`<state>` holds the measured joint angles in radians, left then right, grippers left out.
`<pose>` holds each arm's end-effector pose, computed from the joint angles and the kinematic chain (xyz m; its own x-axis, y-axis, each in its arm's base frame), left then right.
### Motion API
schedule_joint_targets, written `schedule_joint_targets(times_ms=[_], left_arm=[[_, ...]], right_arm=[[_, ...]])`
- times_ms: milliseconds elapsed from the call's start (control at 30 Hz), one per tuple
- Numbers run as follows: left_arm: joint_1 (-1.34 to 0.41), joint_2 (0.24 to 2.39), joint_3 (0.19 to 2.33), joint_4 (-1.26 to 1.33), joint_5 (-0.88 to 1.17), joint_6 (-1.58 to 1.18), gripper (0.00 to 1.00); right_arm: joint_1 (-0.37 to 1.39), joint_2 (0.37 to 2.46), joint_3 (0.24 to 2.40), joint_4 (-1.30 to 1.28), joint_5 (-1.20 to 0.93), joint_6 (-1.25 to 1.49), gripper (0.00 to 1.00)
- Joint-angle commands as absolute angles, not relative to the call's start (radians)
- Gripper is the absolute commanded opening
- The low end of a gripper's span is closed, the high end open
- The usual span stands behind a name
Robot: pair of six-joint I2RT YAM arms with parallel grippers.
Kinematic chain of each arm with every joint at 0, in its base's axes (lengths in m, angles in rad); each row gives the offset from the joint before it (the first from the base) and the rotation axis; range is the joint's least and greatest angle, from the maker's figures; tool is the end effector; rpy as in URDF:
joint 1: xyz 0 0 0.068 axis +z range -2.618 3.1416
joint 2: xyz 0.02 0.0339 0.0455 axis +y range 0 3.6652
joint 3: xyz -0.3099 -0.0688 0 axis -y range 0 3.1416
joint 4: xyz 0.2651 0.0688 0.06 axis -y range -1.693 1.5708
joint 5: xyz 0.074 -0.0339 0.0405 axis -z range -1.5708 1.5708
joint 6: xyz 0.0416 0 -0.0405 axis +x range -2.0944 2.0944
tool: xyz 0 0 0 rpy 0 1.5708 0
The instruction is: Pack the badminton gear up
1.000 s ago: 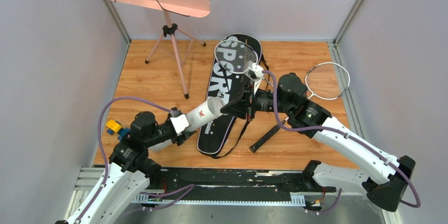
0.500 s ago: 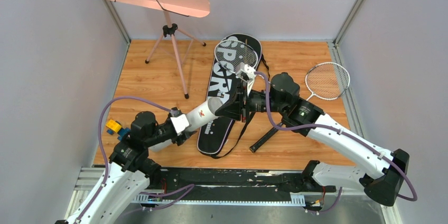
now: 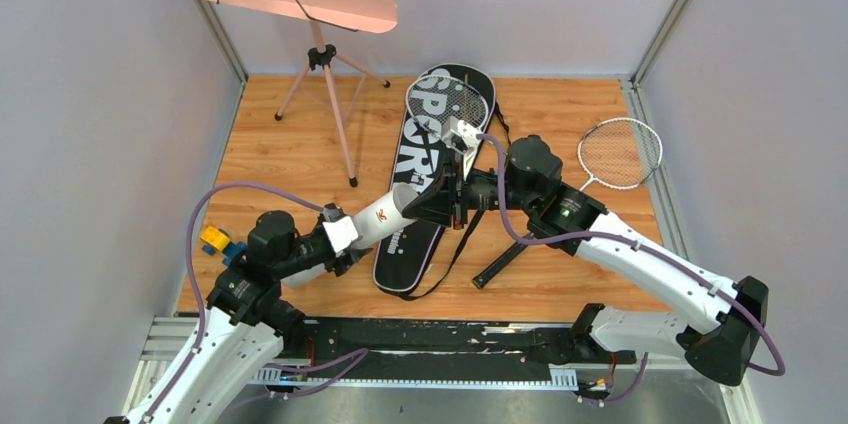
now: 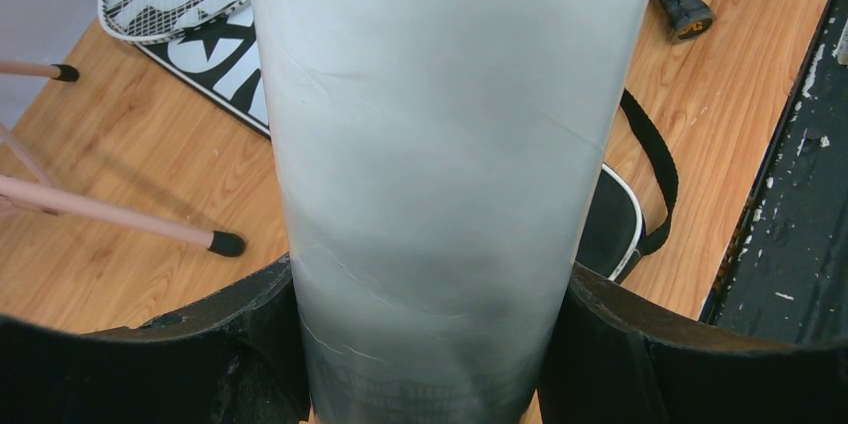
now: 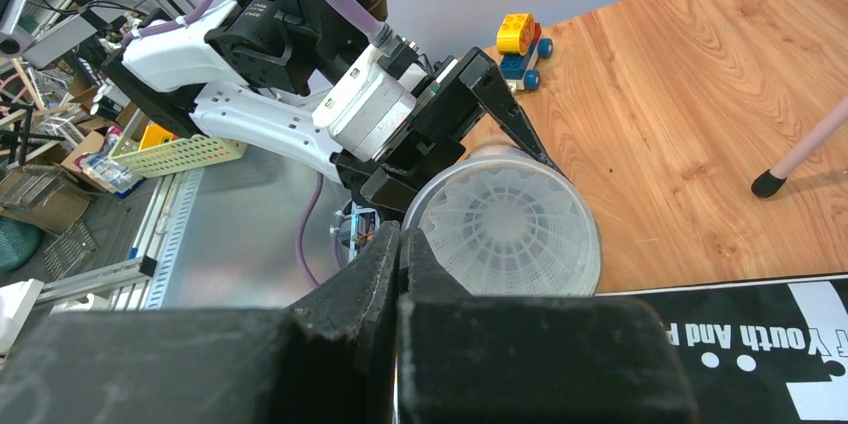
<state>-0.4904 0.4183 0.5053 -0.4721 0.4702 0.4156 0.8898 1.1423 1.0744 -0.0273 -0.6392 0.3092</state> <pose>0.0781 -0.0631 0.2805 0.0159 0.3995 -0.9166 0.8568 0.4671 0.2185 0.1486 0.2228 0.4270 -0.3605 -0.0570 -0.9310 -0.9319 0.0643 0.3569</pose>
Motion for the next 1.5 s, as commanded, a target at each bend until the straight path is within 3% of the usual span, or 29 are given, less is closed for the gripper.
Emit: schedule_joint_targets(times_ms=[0, 733, 967, 1100, 1467], left_arm=[[-0.494, 0.413, 0.522, -0.403, 0.490, 0.431, 0.61], [-0.494, 0.417, 0.522, -0.403, 0.491, 0.434, 0.62], [-0.493, 0.420, 0.521, -0.403, 0.491, 0.434, 0.61], [-0.493, 0.420, 0.522, -0.405, 0.490, 0.434, 0.62], [-0.494, 0.419, 0.522, -0.405, 0.490, 0.434, 0.61]], right_arm=[[0.896, 1.151, 1.103, 0.025, -0.646, 0.304, 0.00], [0.897, 1.144, 1.051, 0.004, -0.646, 0.314, 0.01], [0.897, 1.141, 1.075, 0.004, -0.627, 0.348, 0.35], [0.897, 1.130, 1.075, 0.004, -0.598, 0.350, 0.47], [0.895, 1.096, 1.062, 0.008, -0.480, 0.353, 0.51]])
